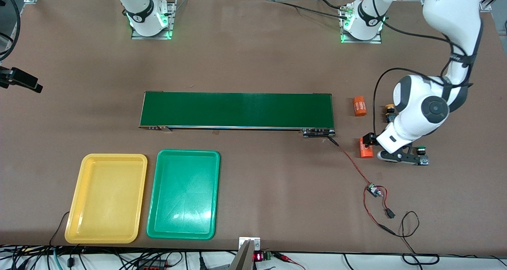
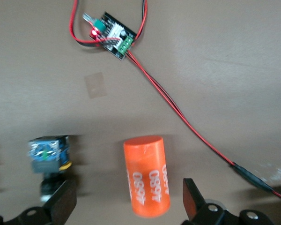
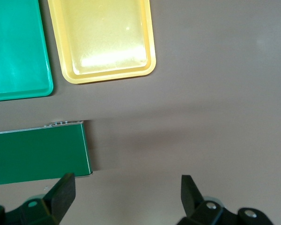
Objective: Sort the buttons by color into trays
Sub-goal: 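Grasp the orange cylinder with the left gripper and carry it over the belt, then lower the orange cylinder onto the belt and open the left gripper, then grasp a green-based button with the left gripper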
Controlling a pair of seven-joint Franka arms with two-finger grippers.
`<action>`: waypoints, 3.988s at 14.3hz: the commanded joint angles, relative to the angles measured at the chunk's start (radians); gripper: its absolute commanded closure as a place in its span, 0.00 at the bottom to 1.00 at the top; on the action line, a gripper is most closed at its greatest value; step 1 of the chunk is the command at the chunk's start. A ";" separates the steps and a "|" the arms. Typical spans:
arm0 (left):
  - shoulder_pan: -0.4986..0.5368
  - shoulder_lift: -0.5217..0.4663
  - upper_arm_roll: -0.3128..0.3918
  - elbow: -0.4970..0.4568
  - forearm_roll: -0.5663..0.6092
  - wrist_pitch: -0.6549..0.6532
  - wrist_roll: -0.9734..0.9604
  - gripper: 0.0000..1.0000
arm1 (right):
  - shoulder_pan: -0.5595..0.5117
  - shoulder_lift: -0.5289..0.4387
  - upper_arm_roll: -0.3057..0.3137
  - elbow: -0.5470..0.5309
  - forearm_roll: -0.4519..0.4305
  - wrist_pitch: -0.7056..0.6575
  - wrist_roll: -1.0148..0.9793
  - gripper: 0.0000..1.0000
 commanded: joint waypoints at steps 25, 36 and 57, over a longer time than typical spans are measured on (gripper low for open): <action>-0.007 0.014 -0.434 0.247 0.011 -0.499 0.689 0.84 | -0.001 -0.014 0.011 -0.012 -0.003 0.022 -0.012 0.00; 0.018 -0.003 -0.512 0.114 0.018 -0.433 0.797 0.00 | 0.022 -0.017 0.012 -0.015 -0.010 0.019 -0.014 0.00; 0.395 0.311 -0.391 0.602 0.356 -0.533 -0.056 0.00 | 0.029 -0.017 0.012 -0.015 -0.009 0.030 -0.012 0.00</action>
